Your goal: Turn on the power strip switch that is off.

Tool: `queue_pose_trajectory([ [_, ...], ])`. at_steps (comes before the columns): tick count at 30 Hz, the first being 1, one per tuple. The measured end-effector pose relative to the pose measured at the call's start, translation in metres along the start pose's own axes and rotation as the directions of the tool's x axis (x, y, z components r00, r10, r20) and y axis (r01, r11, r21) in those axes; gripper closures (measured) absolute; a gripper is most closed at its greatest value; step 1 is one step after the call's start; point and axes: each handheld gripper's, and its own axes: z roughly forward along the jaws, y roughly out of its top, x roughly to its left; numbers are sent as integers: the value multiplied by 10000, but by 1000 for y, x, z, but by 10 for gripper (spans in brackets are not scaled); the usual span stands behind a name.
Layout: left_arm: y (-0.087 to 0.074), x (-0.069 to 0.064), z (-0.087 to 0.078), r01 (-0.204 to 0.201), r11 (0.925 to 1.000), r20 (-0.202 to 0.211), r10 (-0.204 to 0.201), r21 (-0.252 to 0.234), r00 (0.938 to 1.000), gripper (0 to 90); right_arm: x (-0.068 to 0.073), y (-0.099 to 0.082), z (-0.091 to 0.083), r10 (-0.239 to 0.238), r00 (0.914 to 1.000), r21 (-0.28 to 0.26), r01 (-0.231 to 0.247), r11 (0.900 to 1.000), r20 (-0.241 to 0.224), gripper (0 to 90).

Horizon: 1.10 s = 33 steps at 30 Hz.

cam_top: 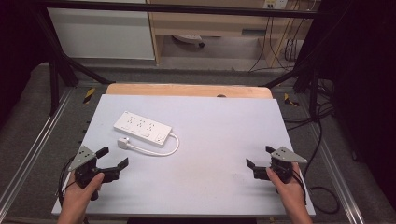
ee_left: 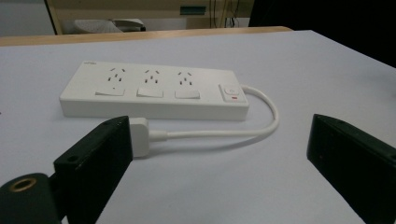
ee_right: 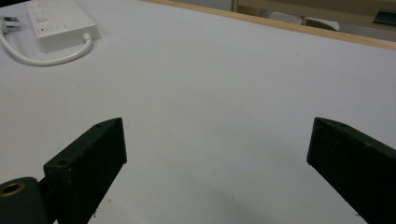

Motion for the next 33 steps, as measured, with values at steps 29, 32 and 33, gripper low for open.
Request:
queue_pose_trajectory([
  [29,18,-26,5,-228,9990,370,241,-376,9990,87,16,7,1,-539,9965,-360,517,9980,-640,32],
  [32,24,-28,-1,-234,9985,236,246,-504,9994,92,17,7,0,-487,9967,-434,459,9980,-646,31],
  [33,25,-29,-2,-211,9984,231,223,-522,9995,93,18,8,0,-485,9966,-431,458,9980,-660,32],
])
